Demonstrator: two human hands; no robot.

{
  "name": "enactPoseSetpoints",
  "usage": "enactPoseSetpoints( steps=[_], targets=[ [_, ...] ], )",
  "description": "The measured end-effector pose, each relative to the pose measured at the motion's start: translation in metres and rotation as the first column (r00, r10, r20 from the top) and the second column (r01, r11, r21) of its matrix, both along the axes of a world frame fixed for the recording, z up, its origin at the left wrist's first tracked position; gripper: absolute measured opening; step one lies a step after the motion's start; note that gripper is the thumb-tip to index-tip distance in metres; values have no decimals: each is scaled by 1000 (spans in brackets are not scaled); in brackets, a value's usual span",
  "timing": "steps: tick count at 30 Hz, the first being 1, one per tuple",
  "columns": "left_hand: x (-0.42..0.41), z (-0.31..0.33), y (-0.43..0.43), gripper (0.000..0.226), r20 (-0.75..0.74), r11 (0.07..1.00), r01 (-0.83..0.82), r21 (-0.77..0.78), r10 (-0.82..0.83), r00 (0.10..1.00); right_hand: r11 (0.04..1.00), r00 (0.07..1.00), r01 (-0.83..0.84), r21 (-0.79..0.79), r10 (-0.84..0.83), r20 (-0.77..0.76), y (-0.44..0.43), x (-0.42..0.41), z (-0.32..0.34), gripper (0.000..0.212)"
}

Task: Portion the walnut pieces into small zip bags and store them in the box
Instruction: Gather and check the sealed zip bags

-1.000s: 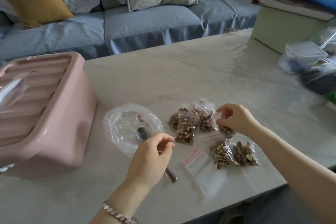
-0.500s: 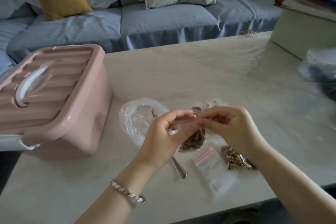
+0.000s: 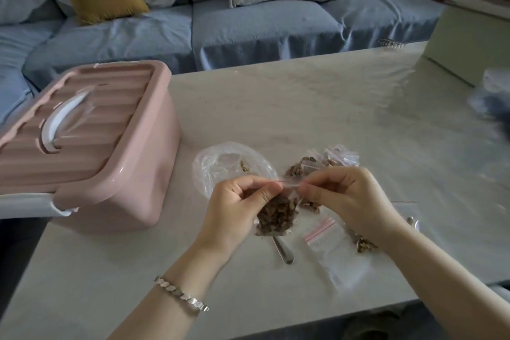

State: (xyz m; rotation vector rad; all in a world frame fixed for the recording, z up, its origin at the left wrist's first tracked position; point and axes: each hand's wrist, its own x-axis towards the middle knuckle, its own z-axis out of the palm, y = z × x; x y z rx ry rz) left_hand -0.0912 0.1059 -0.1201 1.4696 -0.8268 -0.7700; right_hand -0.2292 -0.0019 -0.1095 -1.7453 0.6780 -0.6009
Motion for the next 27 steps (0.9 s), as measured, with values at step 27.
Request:
enactPoseSetpoints(
  steps=[27],
  targets=[
    [-4,9,-1,21,850,981,182,71,-155,504,915,991,-51,-401,98,96,4,-9,-16,21]
  ],
)
